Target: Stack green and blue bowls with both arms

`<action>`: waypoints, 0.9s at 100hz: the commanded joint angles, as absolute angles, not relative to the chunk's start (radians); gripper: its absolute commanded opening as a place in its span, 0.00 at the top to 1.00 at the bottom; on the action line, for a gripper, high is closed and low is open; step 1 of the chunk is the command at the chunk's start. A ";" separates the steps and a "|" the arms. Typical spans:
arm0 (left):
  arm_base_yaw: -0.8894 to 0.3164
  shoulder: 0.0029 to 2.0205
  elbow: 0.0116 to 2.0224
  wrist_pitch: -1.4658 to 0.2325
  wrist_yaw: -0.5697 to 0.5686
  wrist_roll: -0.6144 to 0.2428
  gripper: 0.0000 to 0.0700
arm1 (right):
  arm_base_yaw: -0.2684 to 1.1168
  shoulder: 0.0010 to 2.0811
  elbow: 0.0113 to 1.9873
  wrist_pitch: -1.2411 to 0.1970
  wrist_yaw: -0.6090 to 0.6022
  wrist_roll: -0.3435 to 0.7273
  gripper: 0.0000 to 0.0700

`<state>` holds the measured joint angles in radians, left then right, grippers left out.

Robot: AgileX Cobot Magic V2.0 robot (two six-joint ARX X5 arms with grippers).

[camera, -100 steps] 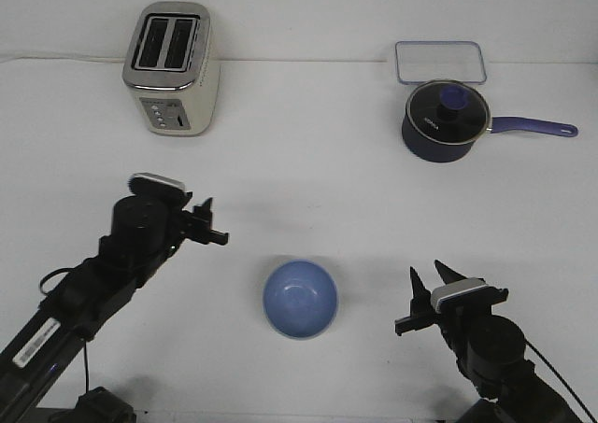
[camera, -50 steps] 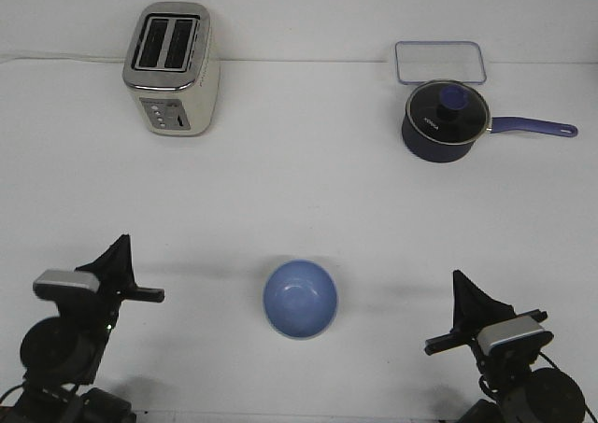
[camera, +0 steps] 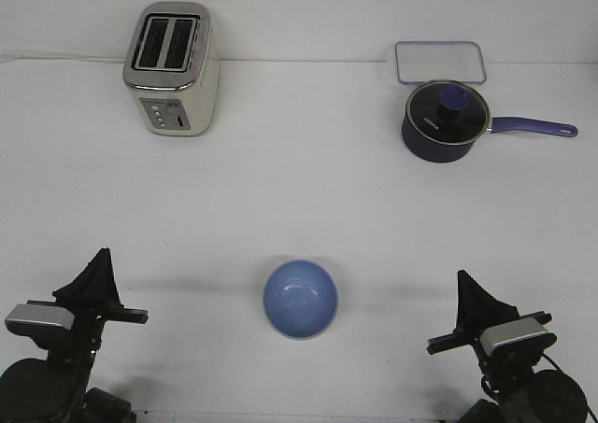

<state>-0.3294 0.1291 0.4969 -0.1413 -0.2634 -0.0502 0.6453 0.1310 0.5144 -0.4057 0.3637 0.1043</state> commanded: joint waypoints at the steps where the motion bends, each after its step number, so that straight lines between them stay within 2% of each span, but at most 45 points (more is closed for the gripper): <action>1: -0.332 0.128 0.508 -0.132 -0.269 -0.042 0.98 | 0.653 0.127 0.516 -0.397 0.367 0.105 1.00; 30: -0.331 0.128 0.508 -0.132 -0.269 -0.042 0.98 | 0.653 0.127 0.516 -0.397 0.367 0.105 1.00; 38: -0.327 0.128 0.501 -0.128 -0.269 0.025 0.98 | 0.653 0.127 0.516 -0.397 0.367 0.105 1.00; 47: -0.286 0.129 0.467 -0.105 -0.262 0.027 0.98 | 0.653 0.127 0.516 -0.397 0.367 0.104 1.00; 53: -0.235 0.116 0.419 -0.076 -0.207 0.028 0.98 | 0.653 0.127 0.516 -0.397 0.367 0.104 1.00; 70: -0.081 0.058 0.250 0.023 0.054 0.017 0.98 | 0.653 0.126 0.516 -0.397 0.367 0.105 1.00; 78: -0.043 0.031 0.189 0.061 0.077 0.002 0.98 | 0.653 0.126 0.516 -0.397 0.367 0.104 1.00; 90: -0.024 0.003 0.124 0.123 0.052 0.003 0.98 | 0.653 0.126 0.516 -0.397 0.367 0.104 1.00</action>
<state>-0.0269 0.0078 0.1383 0.0704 0.0662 0.0090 0.6460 0.1310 0.5144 -0.4057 0.3637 0.1043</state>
